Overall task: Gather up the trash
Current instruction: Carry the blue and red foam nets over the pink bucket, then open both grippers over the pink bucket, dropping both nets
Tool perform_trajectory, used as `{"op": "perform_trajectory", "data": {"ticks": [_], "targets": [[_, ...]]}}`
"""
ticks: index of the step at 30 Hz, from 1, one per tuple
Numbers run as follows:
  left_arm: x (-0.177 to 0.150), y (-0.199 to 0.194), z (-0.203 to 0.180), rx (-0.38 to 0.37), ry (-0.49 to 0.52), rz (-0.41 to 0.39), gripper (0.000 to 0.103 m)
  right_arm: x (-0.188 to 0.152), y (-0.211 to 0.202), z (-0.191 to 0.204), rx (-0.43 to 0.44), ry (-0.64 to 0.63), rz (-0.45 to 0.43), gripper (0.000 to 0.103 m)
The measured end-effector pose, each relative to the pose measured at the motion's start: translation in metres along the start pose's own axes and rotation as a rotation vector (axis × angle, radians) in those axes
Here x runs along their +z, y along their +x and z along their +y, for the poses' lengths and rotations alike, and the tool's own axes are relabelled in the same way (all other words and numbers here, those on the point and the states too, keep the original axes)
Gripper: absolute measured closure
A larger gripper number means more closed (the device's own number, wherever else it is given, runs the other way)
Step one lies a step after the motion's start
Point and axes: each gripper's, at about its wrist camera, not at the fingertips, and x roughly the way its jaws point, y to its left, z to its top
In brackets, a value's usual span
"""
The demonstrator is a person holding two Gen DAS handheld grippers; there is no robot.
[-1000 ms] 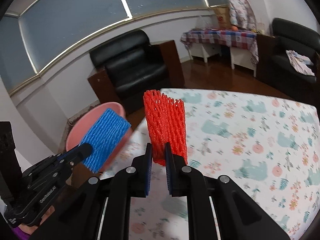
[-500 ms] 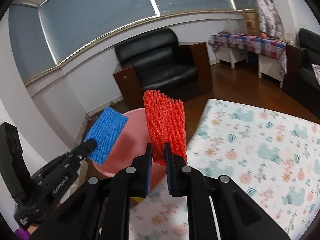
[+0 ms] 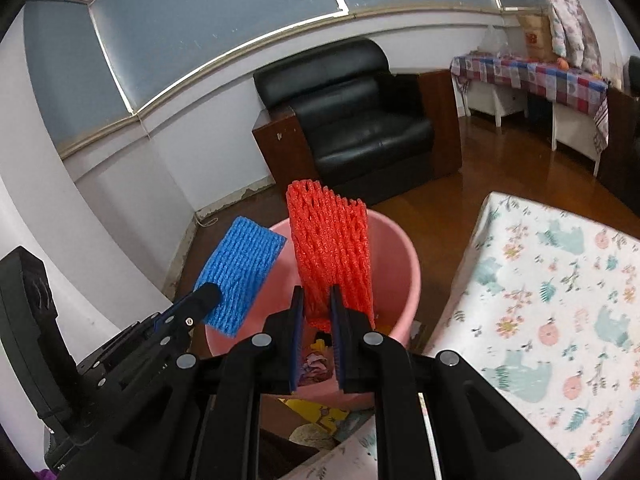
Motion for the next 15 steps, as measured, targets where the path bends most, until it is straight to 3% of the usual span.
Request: {"op": "perform_trajectory", "data": {"ticks": [15], "targets": [[-0.001,0.04,0.015,0.025,-0.018,0.084,0.095,0.005,0.058,-0.009,-0.006,0.022,0.074,0.091]]}}
